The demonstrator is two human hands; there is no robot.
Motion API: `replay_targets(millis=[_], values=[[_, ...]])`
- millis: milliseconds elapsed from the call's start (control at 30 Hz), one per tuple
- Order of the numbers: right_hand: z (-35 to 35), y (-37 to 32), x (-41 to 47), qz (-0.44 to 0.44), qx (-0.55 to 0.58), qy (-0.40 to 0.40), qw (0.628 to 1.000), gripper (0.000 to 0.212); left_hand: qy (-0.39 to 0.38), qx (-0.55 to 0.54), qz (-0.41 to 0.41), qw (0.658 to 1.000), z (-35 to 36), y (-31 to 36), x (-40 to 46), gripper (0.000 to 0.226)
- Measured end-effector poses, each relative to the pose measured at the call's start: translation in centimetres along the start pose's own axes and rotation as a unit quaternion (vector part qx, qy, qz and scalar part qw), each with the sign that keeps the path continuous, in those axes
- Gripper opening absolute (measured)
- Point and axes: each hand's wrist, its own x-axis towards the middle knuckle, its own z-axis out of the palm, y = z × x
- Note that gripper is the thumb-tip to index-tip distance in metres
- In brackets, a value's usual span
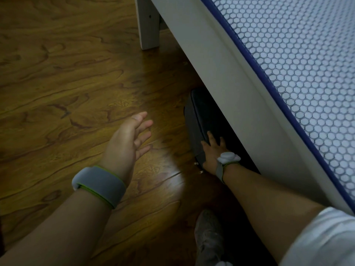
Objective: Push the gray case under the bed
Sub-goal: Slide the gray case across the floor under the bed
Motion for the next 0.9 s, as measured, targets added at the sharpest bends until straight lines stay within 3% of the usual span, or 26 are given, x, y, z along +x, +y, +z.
replay_targets(millis=[233, 500, 767, 900], values=[[-0.3, 1.4, 1.4, 0.066, 0.010, 0.040, 0.997, 0.080, -0.001, 0.009, 0.005, 1.000, 0.0, -0.7, 0.0, 0.053], [-0.1, 2.6, 1.7, 0.155, 0.121, 0.073, 0.978, 0.083, -0.002, 0.008, 0.000, 1.000, 0.1, -0.6, 0.2, 0.054], [0.0, 2.7, 1.7, 0.158, 0.138, 0.083, 0.974, 0.080, -0.006, 0.013, -0.003, 1.000, -0.3, -0.6, -0.1, 0.055], [-0.3, 2.7, 1.5, 0.142, 0.074, 0.056, 0.985, 0.082, -0.002, 0.009, 0.004, 1.000, -0.8, -0.4, -0.5, 0.052]])
